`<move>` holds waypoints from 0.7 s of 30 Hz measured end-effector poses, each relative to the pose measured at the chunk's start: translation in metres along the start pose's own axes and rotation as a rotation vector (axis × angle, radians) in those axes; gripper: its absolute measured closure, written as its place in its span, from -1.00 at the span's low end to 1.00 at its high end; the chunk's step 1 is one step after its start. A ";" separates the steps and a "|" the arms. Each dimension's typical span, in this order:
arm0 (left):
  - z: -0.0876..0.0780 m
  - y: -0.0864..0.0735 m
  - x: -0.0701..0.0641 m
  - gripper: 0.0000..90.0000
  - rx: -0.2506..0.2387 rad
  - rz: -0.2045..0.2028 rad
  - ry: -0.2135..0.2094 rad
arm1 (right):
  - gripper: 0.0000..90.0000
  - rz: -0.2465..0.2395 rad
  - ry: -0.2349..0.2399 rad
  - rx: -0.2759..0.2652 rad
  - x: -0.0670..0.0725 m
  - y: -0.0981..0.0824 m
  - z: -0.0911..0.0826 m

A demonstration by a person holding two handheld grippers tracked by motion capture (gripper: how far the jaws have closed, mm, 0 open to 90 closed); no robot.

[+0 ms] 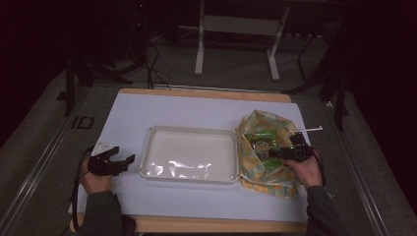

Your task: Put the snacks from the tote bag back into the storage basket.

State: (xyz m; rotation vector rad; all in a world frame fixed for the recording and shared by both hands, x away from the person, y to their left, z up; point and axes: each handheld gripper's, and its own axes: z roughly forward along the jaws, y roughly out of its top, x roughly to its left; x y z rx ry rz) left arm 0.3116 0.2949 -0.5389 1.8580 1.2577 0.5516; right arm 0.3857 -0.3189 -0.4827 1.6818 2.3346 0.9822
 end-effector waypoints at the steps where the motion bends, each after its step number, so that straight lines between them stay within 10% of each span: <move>1: 0.000 0.000 0.000 -0.45 0.000 0.000 0.000 | -0.21 0.004 0.001 0.003 0.000 0.000 0.001; 21: 0.000 0.000 0.000 -0.46 0.001 0.000 -0.002 | -0.24 0.078 0.074 0.086 -0.010 0.001 0.027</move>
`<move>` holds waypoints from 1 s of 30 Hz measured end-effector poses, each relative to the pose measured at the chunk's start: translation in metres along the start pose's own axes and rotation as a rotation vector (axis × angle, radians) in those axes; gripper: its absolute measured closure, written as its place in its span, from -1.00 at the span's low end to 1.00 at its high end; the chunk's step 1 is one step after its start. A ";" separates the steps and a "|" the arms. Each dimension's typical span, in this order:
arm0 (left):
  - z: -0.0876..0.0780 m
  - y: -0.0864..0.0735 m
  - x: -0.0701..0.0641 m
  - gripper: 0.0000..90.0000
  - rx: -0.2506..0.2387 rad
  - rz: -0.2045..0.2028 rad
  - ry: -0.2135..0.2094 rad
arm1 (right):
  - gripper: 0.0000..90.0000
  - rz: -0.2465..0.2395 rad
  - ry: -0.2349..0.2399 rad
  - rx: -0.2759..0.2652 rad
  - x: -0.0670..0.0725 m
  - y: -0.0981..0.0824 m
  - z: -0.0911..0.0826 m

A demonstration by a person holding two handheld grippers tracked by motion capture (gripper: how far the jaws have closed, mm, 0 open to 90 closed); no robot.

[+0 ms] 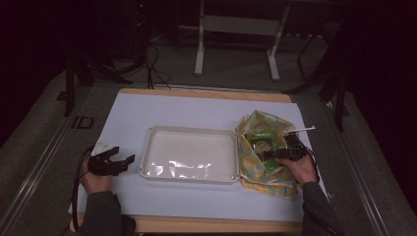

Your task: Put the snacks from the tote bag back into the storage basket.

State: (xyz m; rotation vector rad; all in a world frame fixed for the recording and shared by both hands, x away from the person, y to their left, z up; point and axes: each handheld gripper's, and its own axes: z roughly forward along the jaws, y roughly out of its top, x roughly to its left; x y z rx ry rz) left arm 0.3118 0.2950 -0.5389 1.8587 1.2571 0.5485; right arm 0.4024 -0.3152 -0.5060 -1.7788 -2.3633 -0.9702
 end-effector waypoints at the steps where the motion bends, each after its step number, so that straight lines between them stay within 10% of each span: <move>1: 0.000 0.000 0.000 -0.46 0.000 0.000 0.001 | -0.23 0.008 0.013 0.003 -0.001 0.000 0.001; 15: 0.000 0.000 0.000 -0.46 -0.001 -0.001 0.002 | 0.12 0.058 0.181 -0.053 0.004 0.008 -0.010; 30: 0.000 0.000 0.000 -0.46 -0.001 0.000 0.001 | 0.37 0.106 0.175 -0.047 0.014 0.027 -0.002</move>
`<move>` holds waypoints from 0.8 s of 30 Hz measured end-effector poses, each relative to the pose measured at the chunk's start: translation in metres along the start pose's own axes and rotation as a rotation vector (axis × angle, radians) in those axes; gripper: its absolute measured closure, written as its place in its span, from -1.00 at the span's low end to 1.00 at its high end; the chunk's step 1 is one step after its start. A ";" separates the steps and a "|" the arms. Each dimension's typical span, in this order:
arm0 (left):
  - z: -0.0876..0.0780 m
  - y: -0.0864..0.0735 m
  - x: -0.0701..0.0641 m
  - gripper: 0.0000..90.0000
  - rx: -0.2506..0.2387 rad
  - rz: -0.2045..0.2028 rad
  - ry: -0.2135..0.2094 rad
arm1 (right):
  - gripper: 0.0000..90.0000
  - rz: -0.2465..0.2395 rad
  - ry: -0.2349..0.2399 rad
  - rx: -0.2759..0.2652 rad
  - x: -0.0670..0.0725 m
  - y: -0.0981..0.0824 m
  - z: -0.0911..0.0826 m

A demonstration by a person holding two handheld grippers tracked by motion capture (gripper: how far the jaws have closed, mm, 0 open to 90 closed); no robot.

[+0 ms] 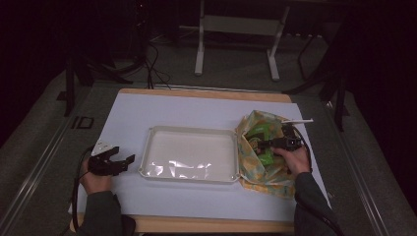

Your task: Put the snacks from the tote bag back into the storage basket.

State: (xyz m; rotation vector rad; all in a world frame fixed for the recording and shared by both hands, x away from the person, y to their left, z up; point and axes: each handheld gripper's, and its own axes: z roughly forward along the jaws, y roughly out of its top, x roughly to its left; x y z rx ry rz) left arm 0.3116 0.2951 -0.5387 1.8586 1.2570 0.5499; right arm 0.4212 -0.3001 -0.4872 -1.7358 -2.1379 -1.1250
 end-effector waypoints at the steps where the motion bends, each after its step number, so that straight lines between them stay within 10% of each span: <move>1: 0.000 0.000 0.000 -0.46 0.000 0.001 0.001 | 0.40 0.004 0.005 -0.004 0.001 0.000 -0.001; 24: 0.000 0.000 0.000 -0.46 0.000 0.003 0.001 | 0.60 -0.020 -0.068 -0.112 0.019 -0.012 -0.032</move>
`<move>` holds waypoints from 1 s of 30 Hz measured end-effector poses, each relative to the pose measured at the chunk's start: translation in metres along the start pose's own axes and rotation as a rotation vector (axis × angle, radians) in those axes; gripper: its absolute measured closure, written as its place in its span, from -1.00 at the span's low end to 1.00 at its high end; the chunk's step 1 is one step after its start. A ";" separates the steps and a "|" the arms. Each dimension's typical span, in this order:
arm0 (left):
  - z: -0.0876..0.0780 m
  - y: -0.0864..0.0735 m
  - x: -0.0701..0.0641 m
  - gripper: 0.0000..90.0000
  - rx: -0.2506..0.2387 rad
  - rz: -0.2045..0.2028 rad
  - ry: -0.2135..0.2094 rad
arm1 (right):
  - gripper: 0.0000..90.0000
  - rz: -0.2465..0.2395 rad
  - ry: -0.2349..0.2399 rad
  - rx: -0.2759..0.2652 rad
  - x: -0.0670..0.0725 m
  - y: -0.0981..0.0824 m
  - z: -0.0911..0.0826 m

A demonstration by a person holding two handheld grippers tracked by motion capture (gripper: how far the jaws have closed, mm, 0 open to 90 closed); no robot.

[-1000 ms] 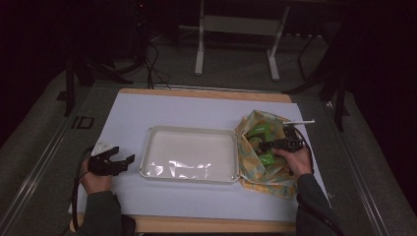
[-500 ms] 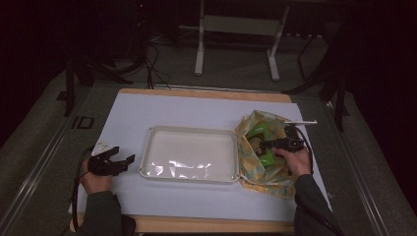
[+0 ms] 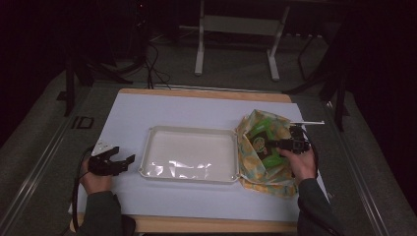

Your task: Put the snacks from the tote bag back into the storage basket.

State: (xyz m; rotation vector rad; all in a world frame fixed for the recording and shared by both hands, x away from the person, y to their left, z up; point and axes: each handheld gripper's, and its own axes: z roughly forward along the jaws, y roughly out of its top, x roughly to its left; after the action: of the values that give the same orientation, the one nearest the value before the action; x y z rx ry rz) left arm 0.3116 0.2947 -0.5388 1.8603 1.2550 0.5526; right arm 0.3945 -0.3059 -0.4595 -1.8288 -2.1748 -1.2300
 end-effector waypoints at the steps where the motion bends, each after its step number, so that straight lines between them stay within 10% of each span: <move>1: 0.000 0.000 0.000 -0.46 0.000 0.000 0.000 | 0.60 -0.003 -0.002 -0.003 0.001 0.001 -0.001; 30: 0.000 0.000 0.000 -0.46 -0.001 0.002 0.000 | 0.60 -0.039 -0.020 -0.048 0.012 0.015 -0.042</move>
State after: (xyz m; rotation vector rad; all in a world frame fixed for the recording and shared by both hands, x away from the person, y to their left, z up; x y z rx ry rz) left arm 0.3115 0.2945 -0.5388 1.8604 1.2532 0.5544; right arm 0.3849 -0.3205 -0.4172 -1.8325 -2.2212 -1.2883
